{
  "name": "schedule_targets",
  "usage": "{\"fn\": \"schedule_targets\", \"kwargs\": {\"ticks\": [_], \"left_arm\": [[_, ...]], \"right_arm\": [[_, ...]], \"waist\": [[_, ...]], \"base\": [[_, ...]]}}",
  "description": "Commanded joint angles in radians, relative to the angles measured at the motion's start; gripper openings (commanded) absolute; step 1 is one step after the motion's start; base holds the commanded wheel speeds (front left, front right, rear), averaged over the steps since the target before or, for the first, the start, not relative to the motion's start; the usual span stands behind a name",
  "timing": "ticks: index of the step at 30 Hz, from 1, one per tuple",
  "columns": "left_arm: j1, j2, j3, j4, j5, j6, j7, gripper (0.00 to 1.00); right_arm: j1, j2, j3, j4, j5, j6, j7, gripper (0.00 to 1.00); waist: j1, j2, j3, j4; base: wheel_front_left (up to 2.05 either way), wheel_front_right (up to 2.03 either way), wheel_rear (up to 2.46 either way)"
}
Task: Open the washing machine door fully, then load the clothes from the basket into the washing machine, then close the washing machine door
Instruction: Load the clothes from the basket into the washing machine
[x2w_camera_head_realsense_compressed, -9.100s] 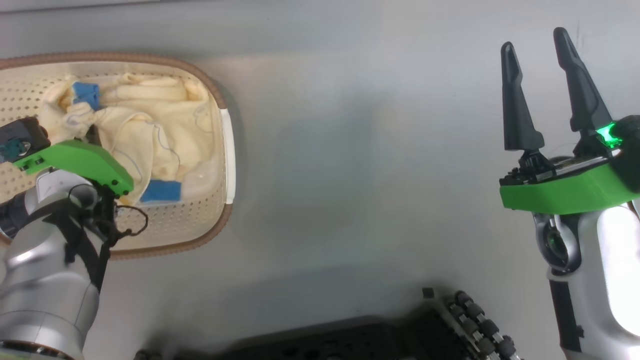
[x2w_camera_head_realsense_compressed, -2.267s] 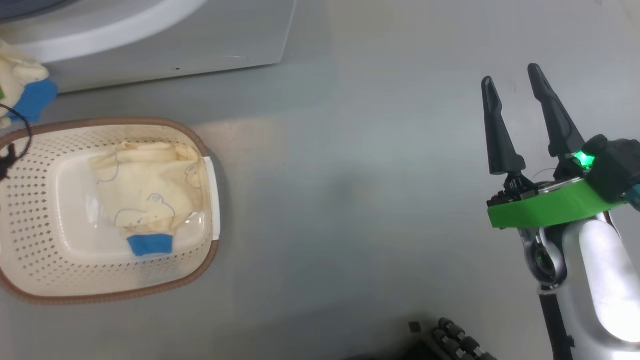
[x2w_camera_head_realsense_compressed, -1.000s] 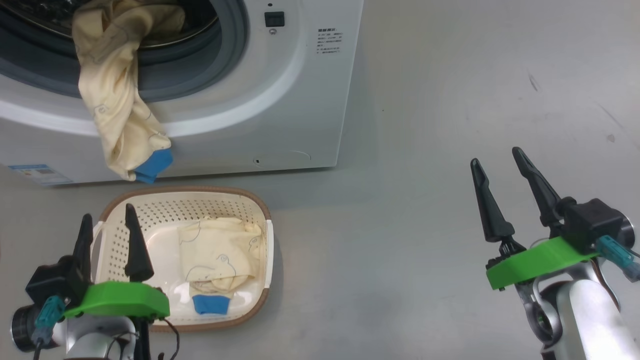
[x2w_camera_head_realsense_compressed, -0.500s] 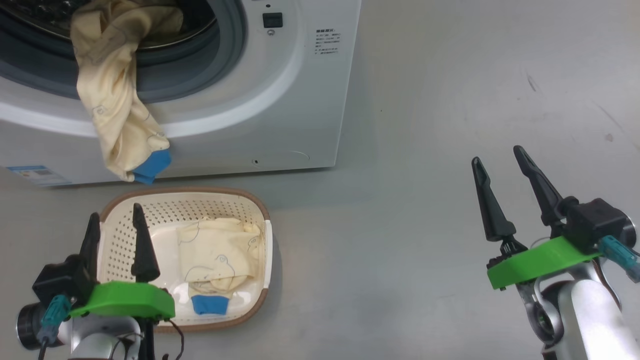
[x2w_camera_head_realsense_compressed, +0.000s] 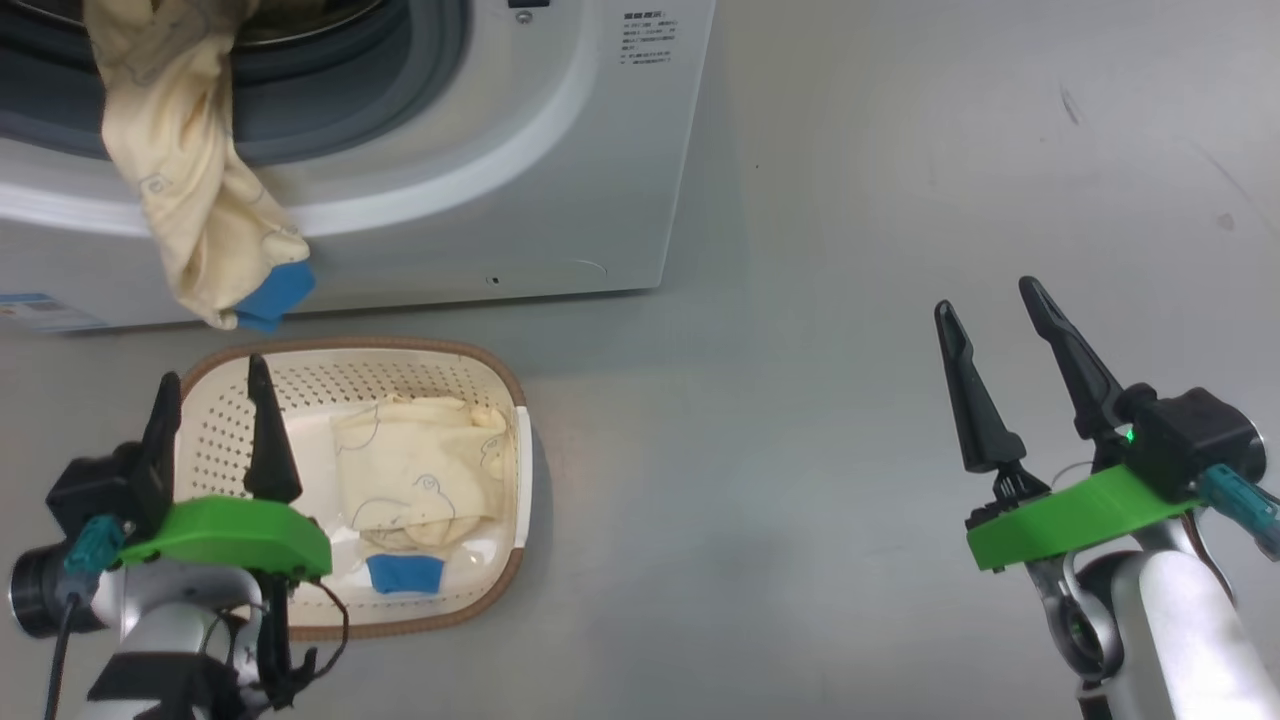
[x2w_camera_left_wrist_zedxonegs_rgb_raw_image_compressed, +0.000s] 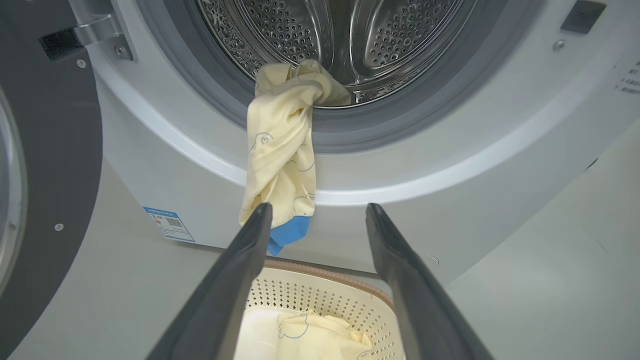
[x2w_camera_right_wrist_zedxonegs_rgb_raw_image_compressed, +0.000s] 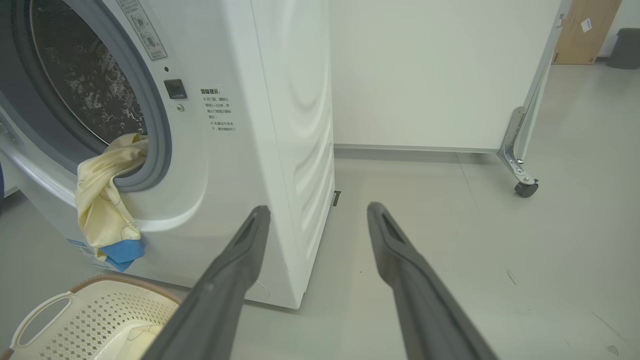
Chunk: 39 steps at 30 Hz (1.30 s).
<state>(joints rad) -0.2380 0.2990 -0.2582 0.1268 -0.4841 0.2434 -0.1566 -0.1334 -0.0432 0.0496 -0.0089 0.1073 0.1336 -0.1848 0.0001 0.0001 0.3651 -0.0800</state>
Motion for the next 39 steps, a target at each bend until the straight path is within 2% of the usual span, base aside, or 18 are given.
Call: {"fn": "schedule_targets", "kwargs": {"ticks": [1,10,21,31,32,33,34,39], "left_arm": [[-0.044,0.036,0.04,-0.017,0.006,0.041,0.003,1.0],[-0.247,0.087,0.081,0.183,-0.06,-0.035,0.071,1.0],[-0.454,0.205,0.113,0.451,-0.108,-0.139,0.168,1.0],[-0.575,0.267,0.103,0.568,-0.097,-0.181,0.191,1.0],[-0.583,0.268,0.101,0.574,-0.096,-0.182,0.189,0.87],[-0.592,0.268,0.099,0.579,-0.095,-0.185,0.189,0.18],[-0.598,0.268,0.096,0.585,-0.096,-0.188,0.191,0.0],[-0.623,0.268,0.083,0.606,-0.097,-0.196,0.218,0.0]], "right_arm": [[-0.031,-0.007,0.024,-0.034,0.008,-0.003,-0.006,1.0],[-0.084,-0.007,0.028,-0.031,0.035,-0.003,-0.03,1.0],[-0.142,-0.007,0.061,0.008,0.082,-0.003,-0.066,1.0],[-0.164,-0.007,0.073,0.034,0.106,-0.003,-0.076,1.0],[-0.165,-0.007,0.074,0.035,0.108,-0.003,-0.076,1.0],[-0.167,-0.007,0.074,0.035,0.109,-0.003,-0.076,1.0],[-0.168,-0.007,0.073,0.034,0.111,-0.003,-0.077,1.0],[-0.169,-0.007,0.071,0.028,0.115,-0.003,-0.077,1.0]], "waist": [[-0.0001,-0.0001,0.02,-0.009],[-0.0001,-0.0001,0.148,-0.059],[-0.0001,-0.0001,0.254,-0.13],[-0.0001,-0.0001,0.298,-0.161],[-0.0001,-0.0001,0.299,-0.162],[-0.0001,-0.0001,0.299,-0.162],[-0.0001,-0.0001,0.299,-0.162],[-0.0001,-0.0001,0.295,-0.158]], "base": [[0.0,0.0,0.0],[0.0,0.0,0.0],[0.0,0.0,0.0],[0.0,0.0,0.0],[0.0,0.0,0.0],[0.0,0.0,0.0],[0.0,0.0,0.0],[0.0,0.0,0.0]]}}
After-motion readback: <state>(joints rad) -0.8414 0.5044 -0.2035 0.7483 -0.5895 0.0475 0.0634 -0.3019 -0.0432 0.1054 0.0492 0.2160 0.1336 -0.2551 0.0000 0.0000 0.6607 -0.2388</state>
